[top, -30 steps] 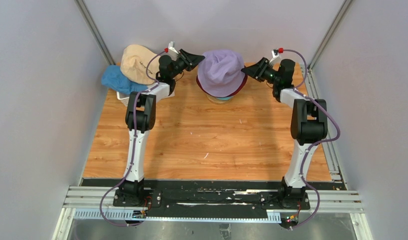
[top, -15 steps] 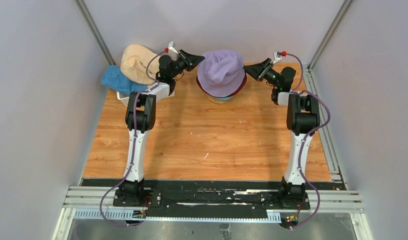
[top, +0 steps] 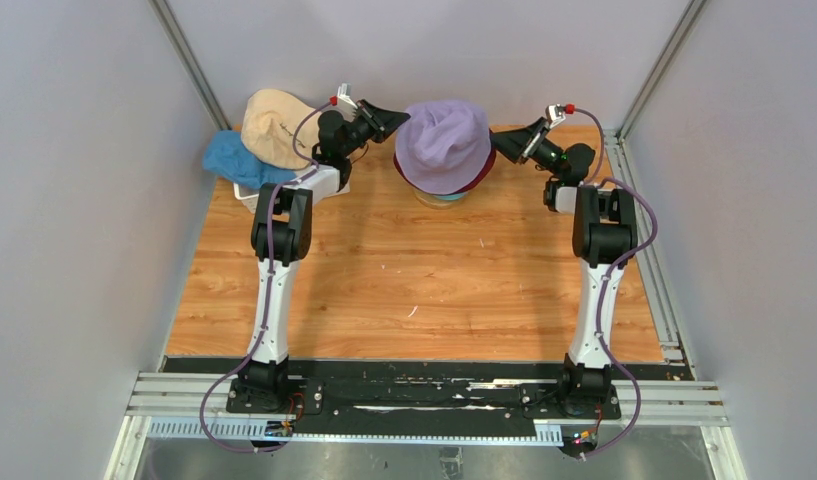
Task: Stack the hats
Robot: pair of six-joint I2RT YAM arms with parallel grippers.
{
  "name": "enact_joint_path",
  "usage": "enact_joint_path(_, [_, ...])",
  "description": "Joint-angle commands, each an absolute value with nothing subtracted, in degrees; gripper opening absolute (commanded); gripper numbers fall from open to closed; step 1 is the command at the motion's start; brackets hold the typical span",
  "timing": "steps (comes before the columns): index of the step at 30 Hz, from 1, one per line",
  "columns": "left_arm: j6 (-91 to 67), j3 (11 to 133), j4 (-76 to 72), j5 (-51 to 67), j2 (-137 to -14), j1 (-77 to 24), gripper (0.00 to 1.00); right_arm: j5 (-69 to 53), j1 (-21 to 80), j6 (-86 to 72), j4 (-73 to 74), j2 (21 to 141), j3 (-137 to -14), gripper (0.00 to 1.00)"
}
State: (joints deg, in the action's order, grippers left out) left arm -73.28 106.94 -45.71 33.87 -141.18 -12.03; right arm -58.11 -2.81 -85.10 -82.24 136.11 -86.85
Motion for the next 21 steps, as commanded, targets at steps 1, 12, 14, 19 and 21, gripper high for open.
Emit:
enact_joint_path(1, [-73.0, 106.4, -46.5, 34.6, -142.6, -12.0, 0.12, -60.6, -2.5, -87.3, -86.4, 137.1, -88.8, 0.54])
enact_joint_path(12, [-73.1, 106.0, -46.7, 34.8, -142.2, -12.1, 0.12, -61.1, -1.5, -85.0, -82.6, 138.7, -89.7, 0.55])
enact_joint_path(14, [-73.3, 106.0, -46.8, 34.9, -142.2, -12.2, 0.12, -61.3, -1.2, -85.1, -82.5, 139.3, -90.4, 0.55])
enact_joint_path(19, [-73.0, 106.0, -46.6, 34.9, -142.1, -12.3, 0.12, -61.8, -0.3, -85.1, -82.0, 139.8, -91.3, 0.55])
enact_joint_path(21, [-73.0, 106.0, -46.5, 34.8, -142.1, -12.3, 0.12, -61.8, 0.0, -85.2, -82.0, 140.0, -91.4, 0.54])
